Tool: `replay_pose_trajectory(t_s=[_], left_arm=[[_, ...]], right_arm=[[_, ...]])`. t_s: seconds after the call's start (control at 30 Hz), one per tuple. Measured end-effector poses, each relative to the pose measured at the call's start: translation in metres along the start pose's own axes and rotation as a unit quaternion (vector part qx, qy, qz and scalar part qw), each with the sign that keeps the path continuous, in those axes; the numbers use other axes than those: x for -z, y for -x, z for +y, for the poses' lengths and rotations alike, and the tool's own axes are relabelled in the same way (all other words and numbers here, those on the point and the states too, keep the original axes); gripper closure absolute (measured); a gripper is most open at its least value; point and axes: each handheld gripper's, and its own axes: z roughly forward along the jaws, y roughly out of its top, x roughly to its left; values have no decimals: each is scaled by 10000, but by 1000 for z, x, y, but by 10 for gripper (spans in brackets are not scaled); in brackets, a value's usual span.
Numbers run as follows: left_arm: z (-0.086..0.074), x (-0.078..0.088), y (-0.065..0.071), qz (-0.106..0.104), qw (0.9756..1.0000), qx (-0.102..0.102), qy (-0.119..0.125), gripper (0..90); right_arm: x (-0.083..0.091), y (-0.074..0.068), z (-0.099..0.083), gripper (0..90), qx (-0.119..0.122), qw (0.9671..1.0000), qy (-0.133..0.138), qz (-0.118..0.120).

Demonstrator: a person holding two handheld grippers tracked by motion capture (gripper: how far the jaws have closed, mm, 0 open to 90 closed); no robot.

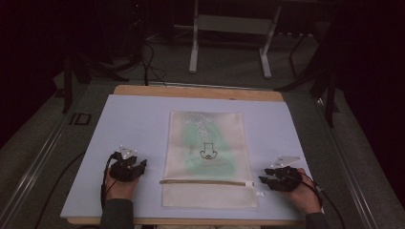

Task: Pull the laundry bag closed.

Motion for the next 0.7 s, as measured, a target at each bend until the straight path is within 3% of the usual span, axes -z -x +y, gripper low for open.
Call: replay_pose_trajectory(t_s=[0.4, 0.7], left_arm=[[1, 4, 1, -140, 9998, -45, 129, 580], [1, 5, 2, -192, 9997, -28, 137, 579]], right_arm=[[2, -7, 4, 593, 201, 9996, -141, 151], [9, -13, 18, 575, 521, 9979, -239, 288]])
